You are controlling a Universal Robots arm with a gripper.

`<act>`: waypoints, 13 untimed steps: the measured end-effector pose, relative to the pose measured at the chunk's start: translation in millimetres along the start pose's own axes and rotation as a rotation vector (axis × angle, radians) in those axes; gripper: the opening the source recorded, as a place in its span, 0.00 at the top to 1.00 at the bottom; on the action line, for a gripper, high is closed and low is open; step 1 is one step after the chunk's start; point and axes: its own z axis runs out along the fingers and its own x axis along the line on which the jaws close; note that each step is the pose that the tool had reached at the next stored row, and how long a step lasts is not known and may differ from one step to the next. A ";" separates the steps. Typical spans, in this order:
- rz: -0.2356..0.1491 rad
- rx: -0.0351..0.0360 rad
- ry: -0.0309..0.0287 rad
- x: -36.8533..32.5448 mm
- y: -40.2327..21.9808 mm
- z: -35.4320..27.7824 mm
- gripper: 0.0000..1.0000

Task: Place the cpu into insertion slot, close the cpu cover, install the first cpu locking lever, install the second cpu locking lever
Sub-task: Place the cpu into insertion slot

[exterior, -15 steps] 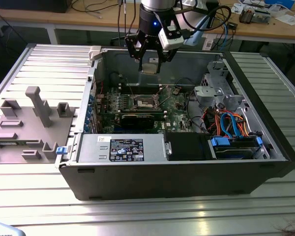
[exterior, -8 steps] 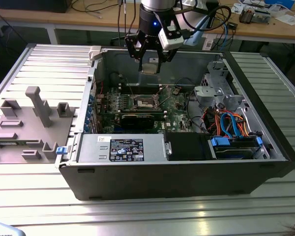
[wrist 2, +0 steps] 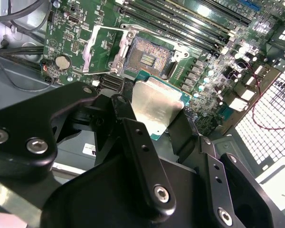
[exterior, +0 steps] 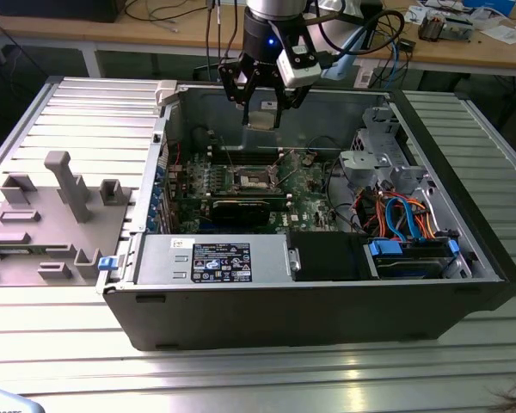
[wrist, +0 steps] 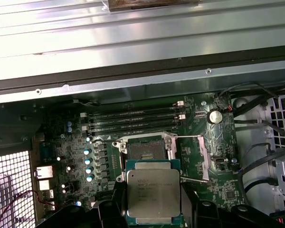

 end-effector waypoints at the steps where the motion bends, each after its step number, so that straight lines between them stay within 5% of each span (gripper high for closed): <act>1: 0.000 0.0001 0.0000 0.0 0.0 0.0 0.45; 13: 0.008 0.0031 -0.0007 0.0 0.0 0.8 0.45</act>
